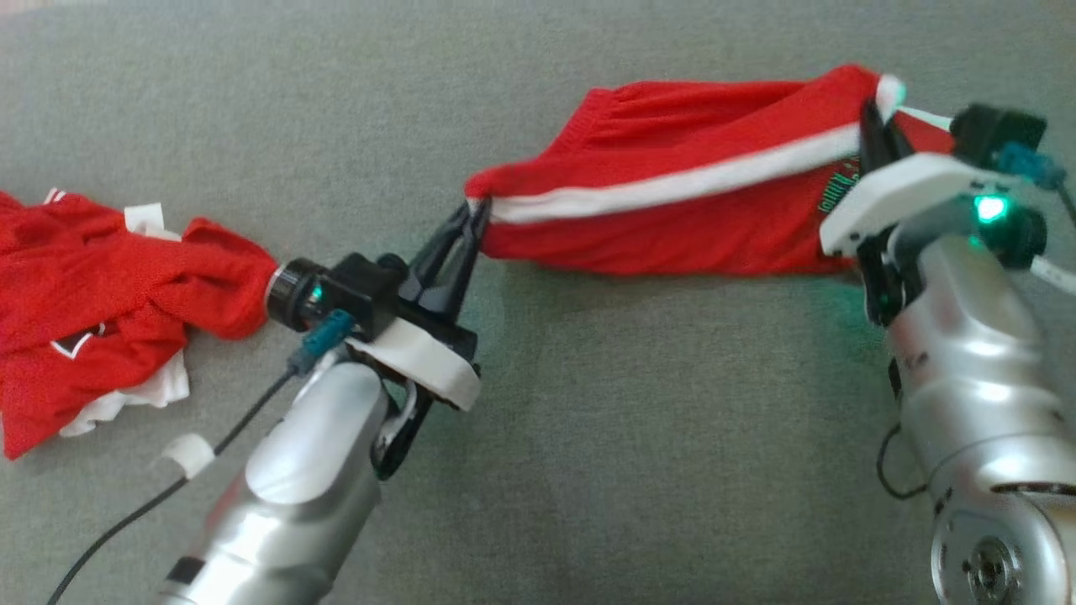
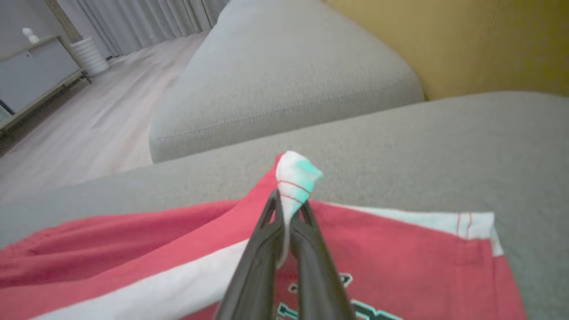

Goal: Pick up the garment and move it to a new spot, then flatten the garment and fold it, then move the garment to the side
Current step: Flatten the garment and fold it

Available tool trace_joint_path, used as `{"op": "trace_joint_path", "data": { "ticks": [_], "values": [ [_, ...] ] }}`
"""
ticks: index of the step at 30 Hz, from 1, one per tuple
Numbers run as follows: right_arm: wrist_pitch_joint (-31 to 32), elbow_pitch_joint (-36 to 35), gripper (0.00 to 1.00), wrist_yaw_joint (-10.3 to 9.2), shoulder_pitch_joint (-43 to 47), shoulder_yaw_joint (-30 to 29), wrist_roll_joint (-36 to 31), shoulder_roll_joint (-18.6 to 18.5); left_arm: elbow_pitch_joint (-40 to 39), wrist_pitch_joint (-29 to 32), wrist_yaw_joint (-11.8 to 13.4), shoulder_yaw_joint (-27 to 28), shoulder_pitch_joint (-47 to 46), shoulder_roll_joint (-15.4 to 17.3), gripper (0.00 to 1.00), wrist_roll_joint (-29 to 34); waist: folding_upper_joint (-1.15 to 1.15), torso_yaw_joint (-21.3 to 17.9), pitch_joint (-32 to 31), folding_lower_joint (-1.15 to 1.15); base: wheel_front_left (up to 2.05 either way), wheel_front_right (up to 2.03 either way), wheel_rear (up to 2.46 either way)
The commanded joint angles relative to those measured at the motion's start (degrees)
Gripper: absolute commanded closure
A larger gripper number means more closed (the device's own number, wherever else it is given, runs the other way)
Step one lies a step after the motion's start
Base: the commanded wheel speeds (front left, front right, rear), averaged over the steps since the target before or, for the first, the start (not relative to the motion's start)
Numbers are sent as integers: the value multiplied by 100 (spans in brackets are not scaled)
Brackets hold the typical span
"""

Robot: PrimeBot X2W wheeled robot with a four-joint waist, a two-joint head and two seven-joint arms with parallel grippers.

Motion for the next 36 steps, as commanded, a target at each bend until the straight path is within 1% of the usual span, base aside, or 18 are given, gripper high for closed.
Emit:
{"op": "trace_joint_path", "data": {
  "ticks": [1,4,7,10,13,16,18,21,22,26,29,32,36],
  "values": [
    [-97,-243,100,-4,-296,185,70,15,-221,-69,44,280,-175,146,100,-62,0,-67,-103,0,0,0,0],
    [-165,-493,100,-4,-380,493,255,-20,-409,-69,71,454,-142,224,100,-75,0,-169,-305,0,0,0,0],
    [-195,-900,100,-4,-362,846,539,-69,-672,-69,108,708,-67,260,100,-168,0,-281,-547,0,0,0,0],
    [-155,-1489,100,-4,-193,1154,873,-177,-1038,-69,123,983,60,249,100,-331,0,-375,-781,0,0,0,0],
    [4,-2239,100,-4,159,1308,1172,-312,-1457,-69,149,1179,224,273,100,-418,0,-445,-1030,0,0,0,0],
    [298,-3156,100,-4,645,1295,1456,-366,-1927,-69,229,1332,412,305,100,-460,0,-497,-1272,0,0,0,0],
    [498,-3839,100,-4,1025,1257,1443,-426,-2231,-68,293,1392,543,341,100,-480,0,-515,-1442,0,0,0,0],
    [868,-4866,100,-4,1604,1115,1292,-427,-2699,-24,456,1504,718,392,100,-534,0,-521,-1661,0,0,0,0],
    [868,-4866,100,-4,1604,1115,1292,-427,-2699,-24,456,1504,718,392,100,-534,0,-521,-1661,0,0,0,0],
    [1417,-6183,100,-4,2332,818,1124,-285,-3355,85,743,1587,883,530,100,-392,0,-482,-1816,0,0,0,0],
    [1789,-7075,100,-4,2801,656,1084,-141,-3804,198,947,1646,1036,565,100,-366,0,-439,-1856,0,0,0,0],
    [2082,-7762,100,-4,3159,552,1045,-48,-4204,360,1085,1667,1139,612,100,-351,0,-383,-1854,0,0,0,0],
    [2355,-8302,100,-4,3392,471,1026,13,-4625,632,1208,1695,1148,708,100,-334,0,-326,-1792,0,0,0,0]
  ]
}}
